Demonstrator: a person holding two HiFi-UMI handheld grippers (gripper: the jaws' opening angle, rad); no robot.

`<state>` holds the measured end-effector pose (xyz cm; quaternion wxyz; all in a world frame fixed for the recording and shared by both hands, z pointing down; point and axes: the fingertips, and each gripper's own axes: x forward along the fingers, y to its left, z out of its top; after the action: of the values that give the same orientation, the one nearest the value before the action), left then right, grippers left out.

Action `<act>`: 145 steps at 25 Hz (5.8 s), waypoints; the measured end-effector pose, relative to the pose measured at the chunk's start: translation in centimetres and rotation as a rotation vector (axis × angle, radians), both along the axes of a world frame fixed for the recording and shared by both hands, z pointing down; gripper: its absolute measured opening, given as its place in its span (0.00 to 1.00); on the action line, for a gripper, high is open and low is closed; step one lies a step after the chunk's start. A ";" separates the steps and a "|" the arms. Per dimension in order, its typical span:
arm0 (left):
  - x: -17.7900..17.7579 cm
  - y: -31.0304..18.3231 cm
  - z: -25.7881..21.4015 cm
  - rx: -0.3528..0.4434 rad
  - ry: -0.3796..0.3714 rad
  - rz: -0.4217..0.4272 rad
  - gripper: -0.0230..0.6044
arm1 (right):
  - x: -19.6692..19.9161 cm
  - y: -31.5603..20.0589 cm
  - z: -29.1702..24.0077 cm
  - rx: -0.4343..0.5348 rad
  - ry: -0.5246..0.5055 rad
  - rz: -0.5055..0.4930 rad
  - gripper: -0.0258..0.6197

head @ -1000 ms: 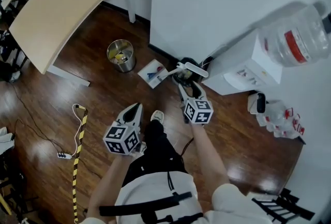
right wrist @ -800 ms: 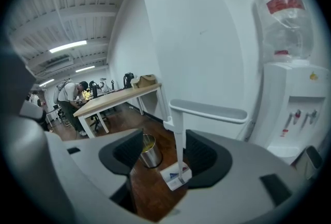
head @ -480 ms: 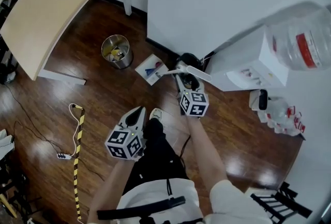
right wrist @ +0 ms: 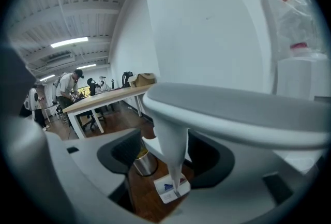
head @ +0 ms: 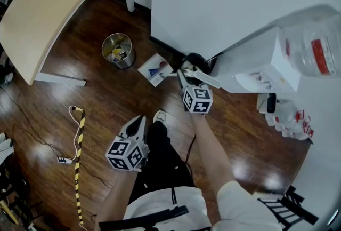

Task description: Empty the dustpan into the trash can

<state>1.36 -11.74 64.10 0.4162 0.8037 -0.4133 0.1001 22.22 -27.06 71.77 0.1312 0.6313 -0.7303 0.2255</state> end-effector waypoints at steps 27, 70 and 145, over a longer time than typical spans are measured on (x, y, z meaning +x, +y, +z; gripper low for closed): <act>-1.7 -0.3 0.2 -0.018 0.010 -0.077 0.02 | 0.5 -3.5 0.2 -0.087 -0.025 -0.004 0.38; -9.3 -2.1 -5.2 0.071 -0.012 -0.217 0.02 | -6.4 -5.6 -23.2 0.021 0.019 -0.203 0.37; -25.6 -15.4 -4.8 0.015 -0.063 -0.659 0.02 | -21.3 -34.3 -43.5 0.290 0.076 -0.821 0.35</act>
<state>-24.26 -27.17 59.29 0.4074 0.6262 -0.6645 -0.0182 0.97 -61.37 28.31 0.1468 0.3084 -0.9395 0.0262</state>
